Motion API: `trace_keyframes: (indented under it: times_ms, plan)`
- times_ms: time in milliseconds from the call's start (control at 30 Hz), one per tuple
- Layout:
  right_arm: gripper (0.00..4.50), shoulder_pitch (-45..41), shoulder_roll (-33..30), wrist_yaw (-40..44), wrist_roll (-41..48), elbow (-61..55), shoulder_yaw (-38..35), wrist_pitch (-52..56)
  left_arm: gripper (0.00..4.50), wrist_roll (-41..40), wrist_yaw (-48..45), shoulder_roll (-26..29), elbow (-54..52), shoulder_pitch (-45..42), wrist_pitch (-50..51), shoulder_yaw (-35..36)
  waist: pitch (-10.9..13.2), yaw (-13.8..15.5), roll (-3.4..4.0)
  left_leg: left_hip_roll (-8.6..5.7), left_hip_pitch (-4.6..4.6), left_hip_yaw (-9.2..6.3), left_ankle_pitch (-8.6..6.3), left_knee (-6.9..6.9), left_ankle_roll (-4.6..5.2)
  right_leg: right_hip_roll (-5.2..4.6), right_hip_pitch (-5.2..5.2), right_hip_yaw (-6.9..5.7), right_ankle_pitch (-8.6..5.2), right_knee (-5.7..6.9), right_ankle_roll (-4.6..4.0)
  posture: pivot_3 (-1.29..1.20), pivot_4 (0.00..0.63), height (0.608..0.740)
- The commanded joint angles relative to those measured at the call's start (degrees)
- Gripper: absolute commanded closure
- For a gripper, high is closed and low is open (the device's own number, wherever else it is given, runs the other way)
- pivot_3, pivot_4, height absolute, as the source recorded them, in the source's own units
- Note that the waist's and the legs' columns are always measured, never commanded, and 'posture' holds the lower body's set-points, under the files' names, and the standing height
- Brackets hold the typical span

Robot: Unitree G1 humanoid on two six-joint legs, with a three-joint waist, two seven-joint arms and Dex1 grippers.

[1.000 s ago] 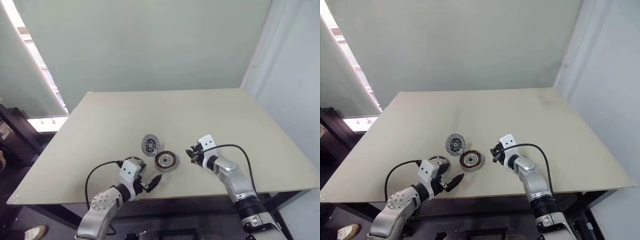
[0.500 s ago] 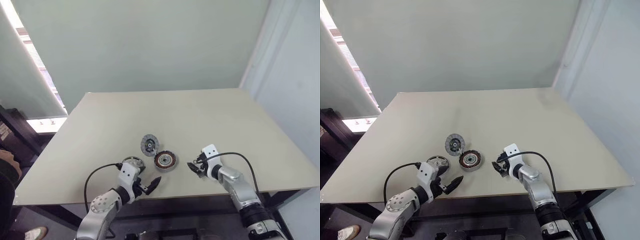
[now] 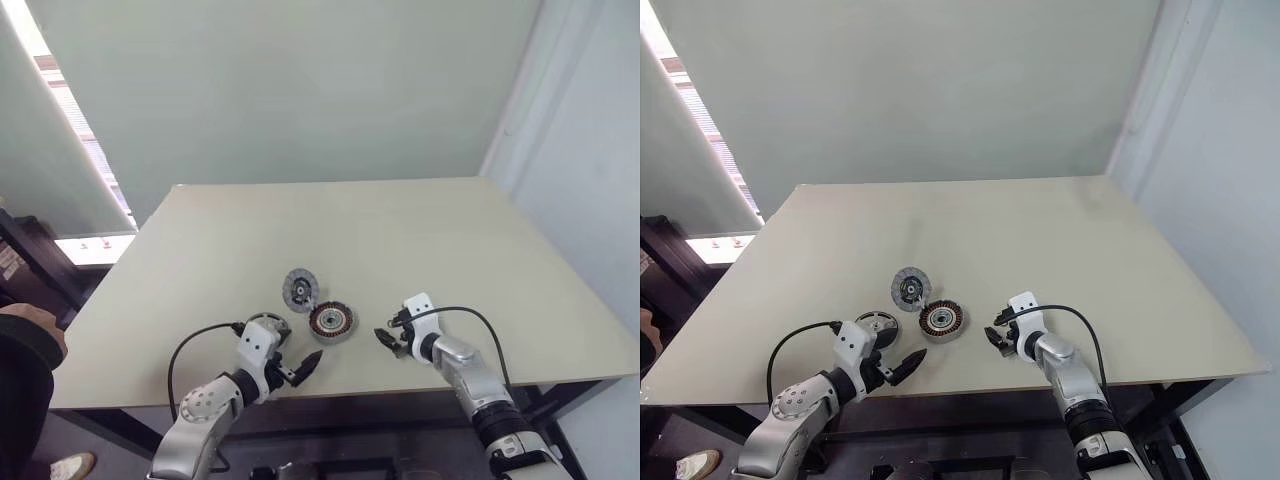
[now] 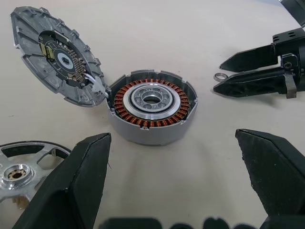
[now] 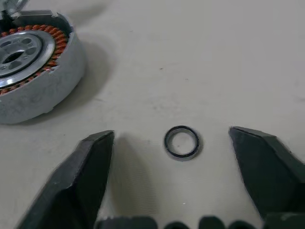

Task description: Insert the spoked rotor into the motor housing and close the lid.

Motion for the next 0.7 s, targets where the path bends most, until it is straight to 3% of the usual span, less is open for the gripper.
trace_keyframes:
  times_ms: [33,267,700]
  plan:
    - [1.35,-1.02,-0.01,-0.04,-0.09,-0.33,-0.51,-0.42,0.0,-0.44,-0.02,0.4,-3.06,-0.47,-0.2,0.73,0.0,-0.01,0.0,0.0,0.0,0.0,0.0,0.0,0.0,0.0,0.0,0.0,0.0,0.0,0.0,0.0,0.0,0.74]
    - [3.74,-0.96,-0.02,-0.11,-0.08,-0.41,-0.84,-0.3,0.0,-0.41,0.13,0.16,-2.69,-0.9,-0.2,0.58,-0.01,-0.01,0.01,0.0,0.0,-0.01,0.0,-0.09,0.0,0.02,-0.04,0.0,0.0,0.01,0.0,0.0,0.0,0.74]
    - [3.74,-1.66,0.85,-0.21,0.65,-7.85,-0.62,-0.64,0.0,-0.47,-0.16,0.2,-1.39,-1.07,-1.04,1.23,0.0,-0.01,0.02,0.0,-0.01,-0.01,0.0,-0.06,0.01,0.02,-0.05,0.01,0.0,0.01,0.0,0.0,0.0,0.74]
